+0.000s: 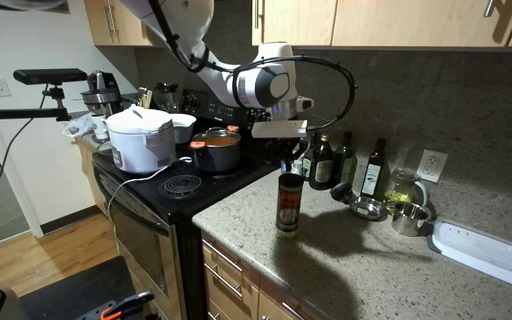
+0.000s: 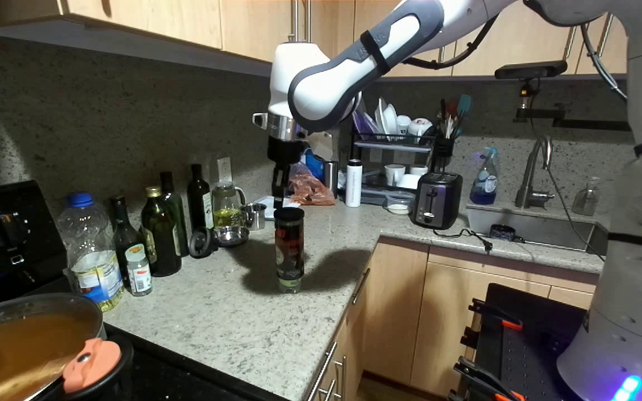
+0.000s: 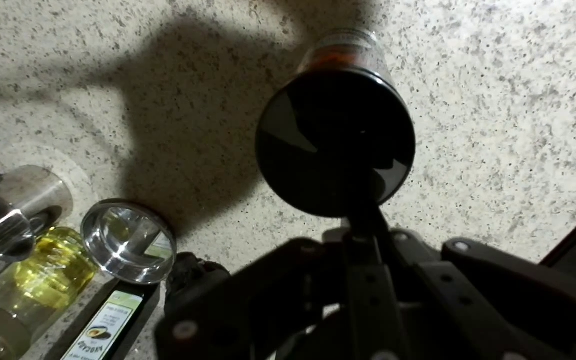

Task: Seal the lid of the container

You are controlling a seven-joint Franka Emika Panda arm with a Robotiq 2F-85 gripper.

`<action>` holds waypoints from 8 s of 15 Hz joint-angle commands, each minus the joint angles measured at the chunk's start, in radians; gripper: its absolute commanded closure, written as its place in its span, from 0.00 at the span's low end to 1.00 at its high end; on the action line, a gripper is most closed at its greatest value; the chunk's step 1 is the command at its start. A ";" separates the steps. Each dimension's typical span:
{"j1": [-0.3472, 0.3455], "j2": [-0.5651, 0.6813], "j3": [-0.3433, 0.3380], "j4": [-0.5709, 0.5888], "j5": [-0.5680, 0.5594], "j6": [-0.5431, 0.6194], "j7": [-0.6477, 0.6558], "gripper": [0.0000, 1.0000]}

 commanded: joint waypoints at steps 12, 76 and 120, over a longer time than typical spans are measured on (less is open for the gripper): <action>-0.008 0.036 0.006 0.011 0.050 -0.022 -0.098 1.00; -0.032 -0.124 -0.063 -0.016 0.008 -0.185 -0.055 0.52; -0.011 0.105 -0.070 0.226 -0.028 -0.324 0.018 1.00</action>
